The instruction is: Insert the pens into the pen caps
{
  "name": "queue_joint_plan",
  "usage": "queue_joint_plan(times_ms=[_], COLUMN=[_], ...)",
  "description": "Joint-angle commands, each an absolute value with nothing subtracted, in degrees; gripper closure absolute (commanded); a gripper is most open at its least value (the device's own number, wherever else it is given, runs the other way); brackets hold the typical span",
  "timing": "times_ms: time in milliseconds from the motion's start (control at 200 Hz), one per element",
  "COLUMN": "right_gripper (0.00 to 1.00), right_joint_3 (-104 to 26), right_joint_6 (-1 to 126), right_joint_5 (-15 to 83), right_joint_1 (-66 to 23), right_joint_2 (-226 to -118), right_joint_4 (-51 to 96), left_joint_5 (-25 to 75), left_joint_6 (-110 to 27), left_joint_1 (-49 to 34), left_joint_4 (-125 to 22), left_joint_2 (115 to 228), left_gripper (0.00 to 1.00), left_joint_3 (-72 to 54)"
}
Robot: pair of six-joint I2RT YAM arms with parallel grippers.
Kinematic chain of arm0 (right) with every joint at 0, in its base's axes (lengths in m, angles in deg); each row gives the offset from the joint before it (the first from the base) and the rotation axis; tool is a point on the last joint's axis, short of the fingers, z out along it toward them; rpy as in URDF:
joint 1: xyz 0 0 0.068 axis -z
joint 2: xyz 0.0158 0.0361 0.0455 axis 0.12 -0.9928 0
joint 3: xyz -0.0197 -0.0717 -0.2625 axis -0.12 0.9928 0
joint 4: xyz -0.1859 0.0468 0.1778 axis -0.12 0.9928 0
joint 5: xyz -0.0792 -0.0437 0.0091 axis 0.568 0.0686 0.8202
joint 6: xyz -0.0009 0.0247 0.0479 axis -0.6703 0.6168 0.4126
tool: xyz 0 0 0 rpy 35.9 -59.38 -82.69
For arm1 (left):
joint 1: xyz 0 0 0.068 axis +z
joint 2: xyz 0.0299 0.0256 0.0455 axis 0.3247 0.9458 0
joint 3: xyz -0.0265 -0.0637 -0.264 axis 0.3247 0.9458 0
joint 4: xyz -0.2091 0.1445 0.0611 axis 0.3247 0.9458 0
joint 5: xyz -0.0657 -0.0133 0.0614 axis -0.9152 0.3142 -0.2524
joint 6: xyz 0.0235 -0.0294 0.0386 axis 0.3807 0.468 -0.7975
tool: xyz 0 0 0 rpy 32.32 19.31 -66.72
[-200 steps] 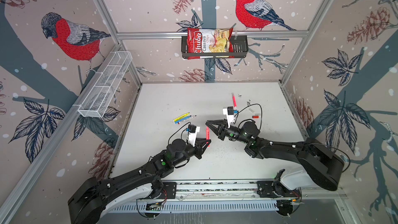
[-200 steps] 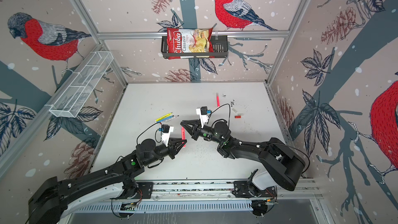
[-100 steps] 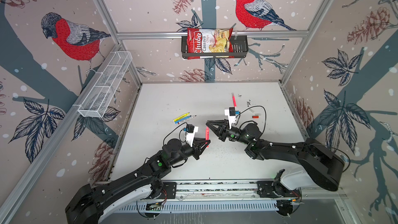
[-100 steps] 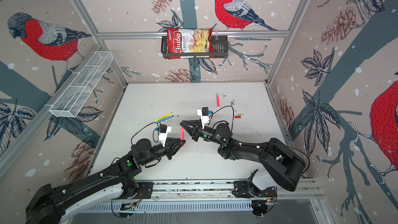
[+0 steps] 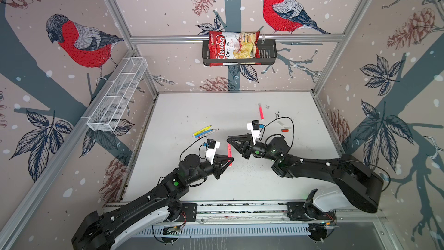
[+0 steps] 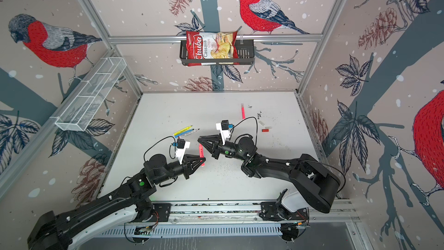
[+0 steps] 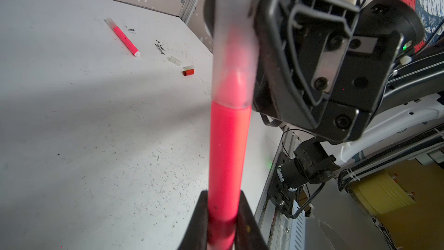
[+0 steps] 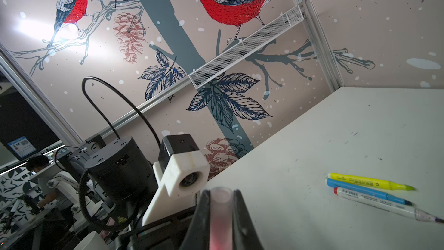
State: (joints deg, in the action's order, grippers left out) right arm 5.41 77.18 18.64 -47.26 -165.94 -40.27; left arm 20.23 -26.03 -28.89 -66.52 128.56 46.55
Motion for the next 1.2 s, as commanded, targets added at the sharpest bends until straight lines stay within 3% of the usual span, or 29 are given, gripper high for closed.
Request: queue_joint_plan(times_ms=[0, 190, 565, 640, 710, 800, 915, 1196], right_gripper=[0.99, 0.99, 0.97, 0.90, 0.68, 0.53, 0.47, 0.46], right_joint_3=[4.26, 3.74, 3.15, 2.36, 1.87, 2.05, 2.22, 1.45], right_joint_6=[71.63, 71.78, 70.72, 70.21, 69.78, 69.26, 67.41, 65.26], right_joint_5=[13.33, 19.42, 17.13, 17.23, 17.44, 18.28, 21.23, 25.44], right_joint_1=[-49.96, -52.03, -52.43, -52.26, -51.88, -51.09, -50.62, -50.15], right_joint_2=[-165.81, -164.89, -162.60, -160.89, -158.51, -153.93, -149.59, -146.67], right_joint_4=[-15.29, -12.51, -12.34, -11.55, -10.92, -10.36, -7.23, -1.19], left_joint_5=[34.17, 37.07, 35.02, 35.37, 35.66, 36.13, 36.78, 36.47], left_joint_6=[-24.33, -24.26, -25.67, -26.49, -27.41, -27.77, -27.73, -28.31], left_joint_1=[-27.97, -27.94, -27.89, -27.90, -27.90, -27.93, -27.98, -27.97], left_joint_4=[-87.27, -86.71, -86.44, -84.34, -81.77, -79.95, -79.48, -79.19], left_joint_2=[126.53, 124.68, 127.04, 127.78, 128.16, 127.98, 127.03, 128.10], left_gripper=[1.00, 1.00, 1.00, 1.00, 1.00, 1.00, 1.00, 1.00], left_joint_3=[45.06, 45.26, 44.55, 44.67, 44.71, 45.57, 46.81, 46.82])
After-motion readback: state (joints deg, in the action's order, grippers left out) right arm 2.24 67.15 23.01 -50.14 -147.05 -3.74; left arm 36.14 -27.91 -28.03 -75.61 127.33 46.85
